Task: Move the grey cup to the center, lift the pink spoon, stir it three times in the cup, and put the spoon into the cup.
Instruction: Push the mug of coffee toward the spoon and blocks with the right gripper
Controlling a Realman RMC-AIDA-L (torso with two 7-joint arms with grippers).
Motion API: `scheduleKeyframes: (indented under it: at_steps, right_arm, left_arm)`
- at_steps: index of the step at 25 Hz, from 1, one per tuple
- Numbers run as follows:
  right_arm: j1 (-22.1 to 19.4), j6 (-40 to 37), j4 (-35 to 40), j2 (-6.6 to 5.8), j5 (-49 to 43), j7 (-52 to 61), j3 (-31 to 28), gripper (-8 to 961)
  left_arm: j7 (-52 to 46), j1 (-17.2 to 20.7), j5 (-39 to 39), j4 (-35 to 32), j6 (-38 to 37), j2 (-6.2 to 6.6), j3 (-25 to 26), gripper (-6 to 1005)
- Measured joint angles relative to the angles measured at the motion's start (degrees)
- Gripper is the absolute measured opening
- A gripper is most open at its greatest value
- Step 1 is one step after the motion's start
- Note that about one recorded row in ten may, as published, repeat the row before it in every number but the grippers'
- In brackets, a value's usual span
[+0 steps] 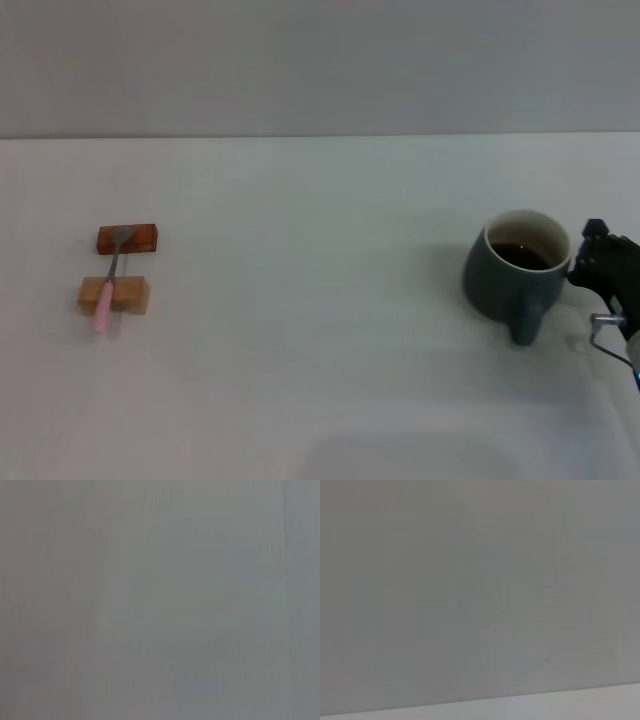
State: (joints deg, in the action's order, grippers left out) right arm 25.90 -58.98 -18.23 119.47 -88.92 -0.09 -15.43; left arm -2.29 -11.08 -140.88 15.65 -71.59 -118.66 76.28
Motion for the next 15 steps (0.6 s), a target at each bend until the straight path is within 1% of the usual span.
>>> scheduleKeyframes:
  at_steps: [8, 15]
  right_arm:
    - [1.24, 0.31, -1.78, -0.05, -3.81, 0.15, 0.40, -1]
    - [2.48, 2.74, -4.19, -0.02, -7.79, 0.40, 0.39, -1]
  left_arm:
    - [0.00, 0.00, -0.01, 0.00, -0.05, 0.01, 0.10, 832]
    - [0.00, 0.00, -0.01, -0.01, -0.22, 0.01, 0.20, 833]
